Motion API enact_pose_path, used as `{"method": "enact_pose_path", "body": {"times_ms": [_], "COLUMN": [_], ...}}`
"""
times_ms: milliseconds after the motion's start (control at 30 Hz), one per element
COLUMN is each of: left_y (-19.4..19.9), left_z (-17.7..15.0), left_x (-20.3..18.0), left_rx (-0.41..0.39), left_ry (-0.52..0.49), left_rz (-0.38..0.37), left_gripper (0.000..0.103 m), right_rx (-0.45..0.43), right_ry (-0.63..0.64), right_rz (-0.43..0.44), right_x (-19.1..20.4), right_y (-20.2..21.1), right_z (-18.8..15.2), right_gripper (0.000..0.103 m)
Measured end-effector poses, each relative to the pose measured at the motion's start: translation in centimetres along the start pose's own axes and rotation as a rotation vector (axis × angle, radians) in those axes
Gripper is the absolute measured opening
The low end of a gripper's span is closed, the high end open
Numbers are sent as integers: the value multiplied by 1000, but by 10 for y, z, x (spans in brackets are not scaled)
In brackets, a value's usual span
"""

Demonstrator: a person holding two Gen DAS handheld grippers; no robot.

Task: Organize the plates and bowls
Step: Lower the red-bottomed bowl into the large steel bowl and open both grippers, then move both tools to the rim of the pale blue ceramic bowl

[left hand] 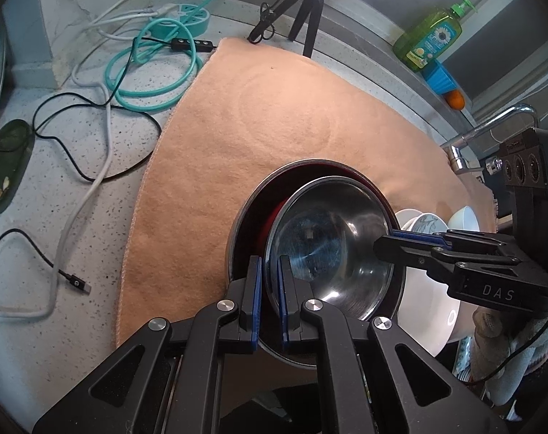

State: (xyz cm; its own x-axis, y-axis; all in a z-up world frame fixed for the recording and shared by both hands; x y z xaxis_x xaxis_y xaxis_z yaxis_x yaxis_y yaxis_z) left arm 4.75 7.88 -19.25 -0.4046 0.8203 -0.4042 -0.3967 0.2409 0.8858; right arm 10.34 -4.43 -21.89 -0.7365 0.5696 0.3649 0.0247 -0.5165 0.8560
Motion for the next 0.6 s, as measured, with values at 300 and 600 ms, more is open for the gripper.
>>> {"method": "enact_pose_path", "body": {"times_ms": [300,600], "left_y": [13,34], "left_z": [5,15], "left_x": [-3,-17], "left_rx": [-33,-116], "left_ry": [-8,-32], "left_rz": [0,-14], "left_gripper": [10,58], "right_rx": [-56,-163], "right_ry": [8,0], "right_rz": [25,-4], "right_x": [5,-4], "right_y": [14,46], "right_z": [6,6], "right_gripper": [46,83]}}
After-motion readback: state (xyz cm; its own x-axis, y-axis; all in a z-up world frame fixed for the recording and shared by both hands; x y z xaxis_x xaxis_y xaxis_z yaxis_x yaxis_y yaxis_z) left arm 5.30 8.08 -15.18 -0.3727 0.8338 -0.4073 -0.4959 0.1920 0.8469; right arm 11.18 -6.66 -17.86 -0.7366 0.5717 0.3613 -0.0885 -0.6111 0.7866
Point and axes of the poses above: each gripper's, at about its wrist camera, not at the fingertips, and y roughly against the way its jaws point, x to its left, z to its top, the point moved 7 cm from there along -y, roughly the way its jaws point, and after that the axes turned 12 degrees about y, right-handed, at the moved point
